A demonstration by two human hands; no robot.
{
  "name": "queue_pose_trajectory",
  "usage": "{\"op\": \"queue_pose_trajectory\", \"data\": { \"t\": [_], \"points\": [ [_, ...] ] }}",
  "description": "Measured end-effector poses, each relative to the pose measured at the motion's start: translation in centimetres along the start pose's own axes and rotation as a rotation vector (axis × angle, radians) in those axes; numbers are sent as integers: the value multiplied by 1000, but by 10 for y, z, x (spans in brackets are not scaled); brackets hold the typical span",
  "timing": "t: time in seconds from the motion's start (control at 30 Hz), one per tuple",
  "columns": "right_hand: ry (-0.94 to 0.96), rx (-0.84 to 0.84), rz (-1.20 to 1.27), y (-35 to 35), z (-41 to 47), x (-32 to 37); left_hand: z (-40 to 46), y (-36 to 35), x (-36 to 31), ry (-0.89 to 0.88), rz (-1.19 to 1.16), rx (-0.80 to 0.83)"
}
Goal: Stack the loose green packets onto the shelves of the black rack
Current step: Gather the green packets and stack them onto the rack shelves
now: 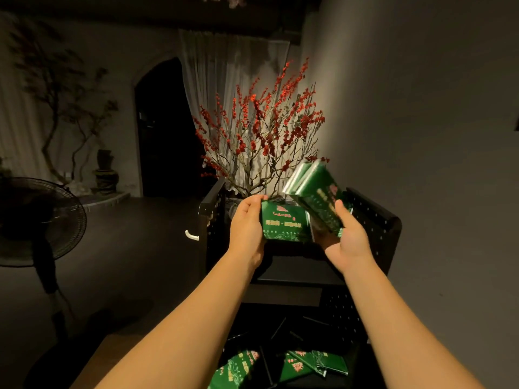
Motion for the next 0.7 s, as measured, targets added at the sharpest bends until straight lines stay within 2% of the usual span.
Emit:
{"op": "queue_pose_trajectory", "data": {
  "t": [0.1, 0.2, 0.3, 0.4, 0.47, 0.63, 0.7],
  "points": [
    [-3, 42, -126, -2, 0, -6, 8, 5, 4, -23, 79, -53],
    [-5, 124, -370, -6, -2, -23, 3, 0, 3, 50, 25, -3],
    [100, 117, -368, -7, -1, -18, -6, -4, 1, 124, -87, 115],
    [367, 73, -403, -6, -8, -4, -11, -4, 5, -43, 166, 168],
    [454, 95, -457, -7, -12, -2, -13, -3, 7, -165, 325, 124],
    [353, 118, -450, -7, -9, -7, -15, 1, -1, -309, 317, 152],
    [375, 132, -466, -7, -10, -7, -18, 2, -3, -345, 372, 153]
  ]
}}
Point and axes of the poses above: each hand's wrist, its own z-axis towards the middle knuckle, its own y-axis out of the back of the hand, x = y × z, the point moved 5 cm from there along z, towards the middle knuckle, and after that the axes turned 15 degrees about -x, right-handed, at the moved point
